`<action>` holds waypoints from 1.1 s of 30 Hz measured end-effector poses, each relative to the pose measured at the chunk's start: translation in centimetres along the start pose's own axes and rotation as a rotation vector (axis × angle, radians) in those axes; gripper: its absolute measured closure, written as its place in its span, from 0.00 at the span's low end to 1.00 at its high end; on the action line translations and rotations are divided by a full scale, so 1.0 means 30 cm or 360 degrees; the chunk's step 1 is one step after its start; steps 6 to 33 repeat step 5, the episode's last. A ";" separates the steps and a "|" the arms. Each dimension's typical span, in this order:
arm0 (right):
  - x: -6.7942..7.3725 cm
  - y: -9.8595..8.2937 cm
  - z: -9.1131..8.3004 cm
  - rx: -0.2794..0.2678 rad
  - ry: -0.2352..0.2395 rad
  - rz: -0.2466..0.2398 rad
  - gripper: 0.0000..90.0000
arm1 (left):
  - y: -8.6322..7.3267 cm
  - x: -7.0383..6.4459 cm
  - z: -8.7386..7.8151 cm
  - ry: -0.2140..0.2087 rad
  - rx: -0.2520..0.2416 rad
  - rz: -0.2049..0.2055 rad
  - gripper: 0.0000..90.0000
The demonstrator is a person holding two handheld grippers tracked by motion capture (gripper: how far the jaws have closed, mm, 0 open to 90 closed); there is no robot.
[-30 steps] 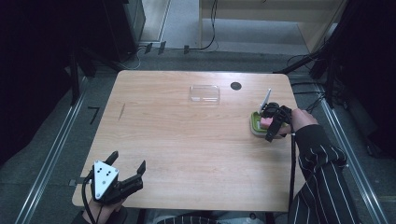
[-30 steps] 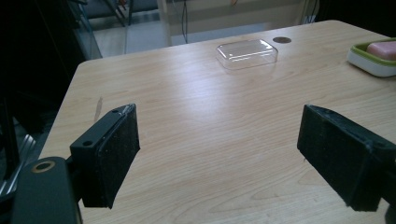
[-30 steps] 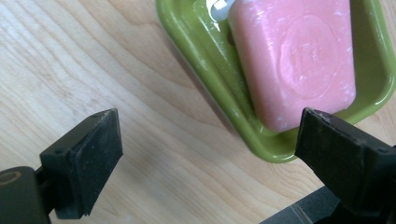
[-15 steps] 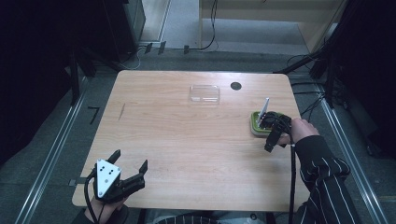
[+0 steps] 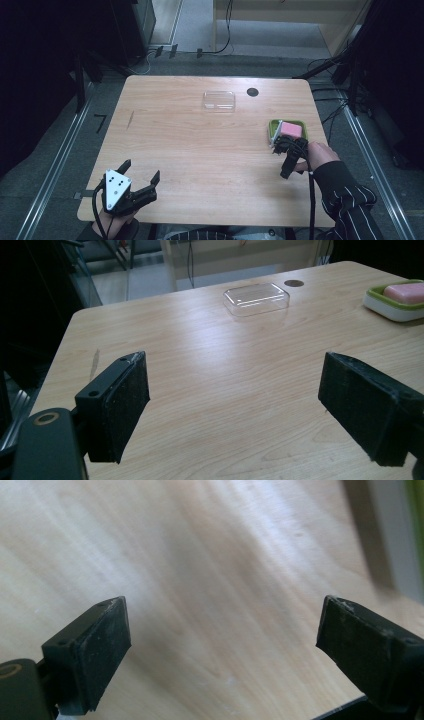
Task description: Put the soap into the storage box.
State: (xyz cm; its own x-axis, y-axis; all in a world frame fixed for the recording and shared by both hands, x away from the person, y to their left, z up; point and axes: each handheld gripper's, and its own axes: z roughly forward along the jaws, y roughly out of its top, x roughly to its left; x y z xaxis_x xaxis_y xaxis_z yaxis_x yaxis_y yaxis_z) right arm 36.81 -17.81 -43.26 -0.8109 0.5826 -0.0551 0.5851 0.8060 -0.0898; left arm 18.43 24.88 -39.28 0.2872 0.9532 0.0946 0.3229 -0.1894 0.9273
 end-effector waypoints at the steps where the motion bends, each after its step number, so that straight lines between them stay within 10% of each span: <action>1: 0.000 0.000 0.000 0.0000 0.0000 0.0000 0.08 | 0.000 0.000 0.000 0.0000 0.0000 0.0000 0.15; 33: 0.026 -0.011 0.005 0.0004 -0.0002 -0.0014 0.08 | 0.001 -0.001 0.002 -0.0005 0.0000 0.0004 0.15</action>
